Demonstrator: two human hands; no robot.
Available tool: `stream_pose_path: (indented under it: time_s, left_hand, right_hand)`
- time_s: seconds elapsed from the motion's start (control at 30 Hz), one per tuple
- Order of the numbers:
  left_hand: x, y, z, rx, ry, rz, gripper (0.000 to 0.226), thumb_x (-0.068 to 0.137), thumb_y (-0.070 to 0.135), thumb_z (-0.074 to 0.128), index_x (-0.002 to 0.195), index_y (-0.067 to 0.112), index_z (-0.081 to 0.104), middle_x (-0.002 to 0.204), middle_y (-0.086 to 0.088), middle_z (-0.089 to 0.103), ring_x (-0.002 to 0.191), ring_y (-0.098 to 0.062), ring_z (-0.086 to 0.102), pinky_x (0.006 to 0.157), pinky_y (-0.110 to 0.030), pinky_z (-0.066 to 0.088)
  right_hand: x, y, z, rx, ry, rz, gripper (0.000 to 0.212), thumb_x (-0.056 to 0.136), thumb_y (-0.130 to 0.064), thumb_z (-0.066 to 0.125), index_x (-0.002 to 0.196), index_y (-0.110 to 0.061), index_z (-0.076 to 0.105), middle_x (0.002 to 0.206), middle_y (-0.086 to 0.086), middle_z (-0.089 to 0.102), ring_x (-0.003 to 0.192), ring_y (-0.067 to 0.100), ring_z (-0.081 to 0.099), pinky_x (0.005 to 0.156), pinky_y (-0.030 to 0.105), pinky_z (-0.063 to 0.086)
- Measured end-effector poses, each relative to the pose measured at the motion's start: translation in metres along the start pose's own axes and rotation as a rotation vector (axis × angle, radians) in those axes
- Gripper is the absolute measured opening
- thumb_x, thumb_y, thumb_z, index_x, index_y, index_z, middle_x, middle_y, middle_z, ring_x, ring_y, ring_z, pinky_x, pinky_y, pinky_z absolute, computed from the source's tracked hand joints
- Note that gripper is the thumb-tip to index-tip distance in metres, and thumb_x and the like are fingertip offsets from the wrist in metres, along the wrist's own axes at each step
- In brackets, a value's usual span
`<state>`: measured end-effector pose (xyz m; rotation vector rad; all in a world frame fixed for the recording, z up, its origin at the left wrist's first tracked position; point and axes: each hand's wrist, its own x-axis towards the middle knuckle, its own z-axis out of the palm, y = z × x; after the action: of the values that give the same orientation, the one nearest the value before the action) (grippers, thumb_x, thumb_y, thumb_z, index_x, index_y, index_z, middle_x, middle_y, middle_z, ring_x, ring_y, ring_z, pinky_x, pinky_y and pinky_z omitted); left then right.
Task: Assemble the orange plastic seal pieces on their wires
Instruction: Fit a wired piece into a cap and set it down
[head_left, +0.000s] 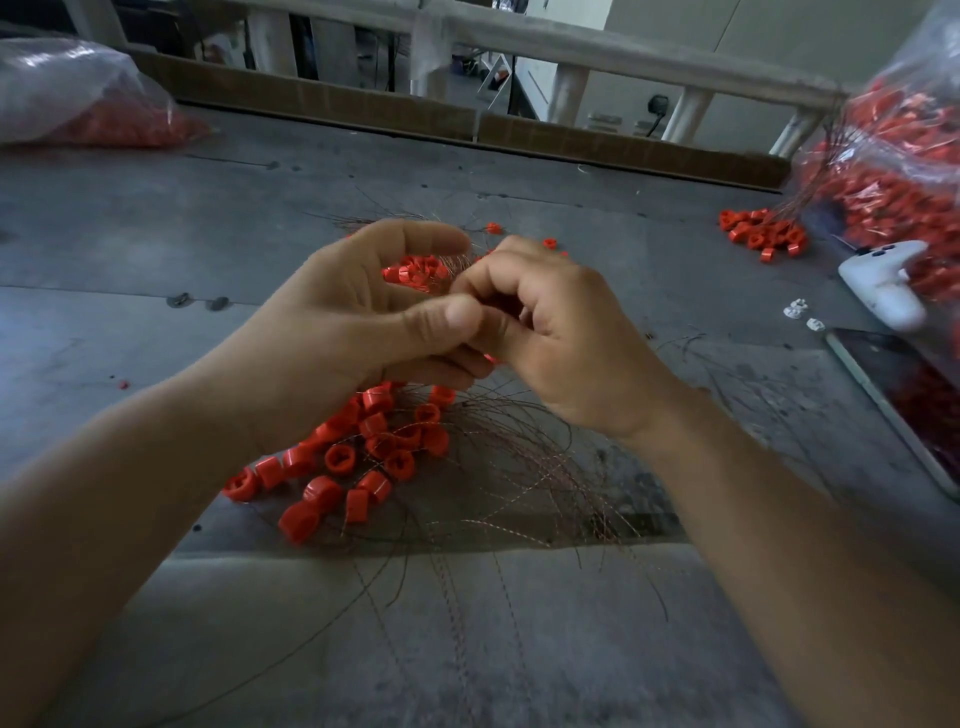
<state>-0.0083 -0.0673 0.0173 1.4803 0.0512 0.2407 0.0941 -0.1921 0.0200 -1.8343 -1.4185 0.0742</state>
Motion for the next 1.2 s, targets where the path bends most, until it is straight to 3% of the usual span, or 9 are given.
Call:
stream_pose_path:
  time_s: [0.07, 0.33, 0.57, 0.67, 0.77, 0.83, 0.97, 1.1, 1.2]
  left_hand:
    - [-0.001, -0.001, 0.003, 0.090, 0.027, 0.048, 0.062, 0.055, 0.028, 0.068, 0.114, 0.020, 0.050, 0.079, -0.016, 0.071, 0.069, -0.021, 0.070, 0.057, -0.020, 0.054]
    - [-0.005, 0.001, 0.005, 0.103, 0.013, 0.114, 0.062, 0.060, 0.026, 0.065, 0.119, 0.023, 0.046, 0.077, -0.024, 0.066, 0.066, -0.024, 0.070, 0.057, -0.024, 0.055]
    - [-0.002, 0.000, -0.001, 0.033, -0.002, 0.027, 0.059, 0.059, 0.019, 0.080, 0.113, 0.017, 0.055, 0.073, -0.015, 0.069, 0.065, -0.023, 0.069, 0.055, -0.025, 0.055]
    - [0.000, 0.000, -0.004, 0.005, 0.004, -0.008, 0.051, 0.057, 0.023, 0.079, 0.104, 0.015, 0.061, 0.070, -0.012, 0.069, 0.060, -0.022, 0.068, 0.052, -0.024, 0.055]
    - [0.003, 0.001, -0.009, 0.018, 0.056, 0.009, 0.042, 0.055, 0.019, 0.078, 0.095, 0.015, 0.065, 0.069, -0.008, 0.069, 0.053, -0.015, 0.064, 0.045, -0.020, 0.051]
    - [0.005, 0.003, -0.013, -0.040, 0.076, 0.021, 0.039, 0.056, 0.022, 0.074, 0.093, 0.015, 0.066, 0.067, -0.004, 0.068, 0.052, -0.012, 0.062, 0.044, -0.018, 0.050]
    - [0.005, 0.007, -0.017, -0.149, 0.069, 0.077, 0.033, 0.064, 0.022, 0.065, 0.096, 0.013, 0.063, 0.073, -0.005, 0.071, 0.059, -0.009, 0.065, 0.050, -0.018, 0.051]
    - [0.005, 0.008, -0.018, -0.225, 0.062, 0.093, 0.024, 0.075, 0.012, 0.051, 0.091, 0.014, 0.068, 0.075, -0.005, 0.072, 0.062, -0.009, 0.066, 0.053, -0.017, 0.052]
    - [0.006, 0.009, -0.020, -0.242, 0.041, 0.102, 0.023, 0.072, 0.012, 0.055, 0.084, 0.016, 0.074, 0.076, -0.007, 0.072, 0.063, -0.009, 0.067, 0.055, -0.017, 0.053]
  right_hand:
    - [0.000, -0.001, 0.002, -0.024, 0.009, 0.006, 0.004, 0.085, -0.015, 0.061, 0.083, -0.013, 0.060, 0.080, -0.005, 0.049, 0.075, 0.005, 0.048, 0.068, 0.014, 0.038]
    - [-0.002, -0.007, 0.009, -0.023, 0.083, -0.010, 0.004, 0.080, -0.002, 0.060, 0.081, -0.005, 0.062, 0.075, -0.009, 0.047, 0.072, 0.003, 0.046, 0.065, 0.015, 0.040]
    - [-0.001, -0.007, 0.005, 0.126, 0.004, 0.078, 0.012, 0.083, -0.014, 0.064, 0.078, -0.022, 0.056, 0.080, -0.009, 0.052, 0.071, 0.000, 0.051, 0.066, 0.013, 0.044]
    - [-0.002, -0.006, 0.003, 0.252, -0.016, 0.112, 0.011, 0.077, -0.012, 0.069, 0.086, -0.015, 0.063, 0.086, -0.001, 0.058, 0.077, 0.009, 0.059, 0.071, 0.025, 0.052]
    - [-0.001, -0.005, -0.001, 0.287, -0.054, 0.117, 0.027, 0.074, -0.014, 0.072, 0.098, -0.017, 0.061, 0.093, -0.001, 0.061, 0.085, 0.010, 0.062, 0.076, 0.026, 0.052]
    - [0.001, -0.005, -0.003, 0.309, -0.047, 0.130, 0.029, 0.078, -0.016, 0.067, 0.106, -0.012, 0.061, 0.087, -0.007, 0.062, 0.080, 0.005, 0.061, 0.073, 0.022, 0.050]
    - [0.001, -0.003, -0.003, 0.357, -0.047, 0.167, 0.013, 0.083, -0.009, 0.061, 0.091, -0.019, 0.062, 0.074, -0.014, 0.062, 0.067, -0.004, 0.059, 0.065, 0.012, 0.045]
    - [0.000, -0.004, -0.002, 0.296, -0.041, 0.154, 0.016, 0.083, -0.009, 0.062, 0.079, -0.024, 0.062, 0.066, -0.010, 0.062, 0.061, 0.003, 0.059, 0.062, 0.017, 0.049]
    - [0.001, -0.004, -0.005, 0.281, -0.021, 0.170, 0.011, 0.083, -0.011, 0.062, 0.076, -0.020, 0.063, 0.067, -0.004, 0.062, 0.061, 0.010, 0.058, 0.061, 0.023, 0.050]
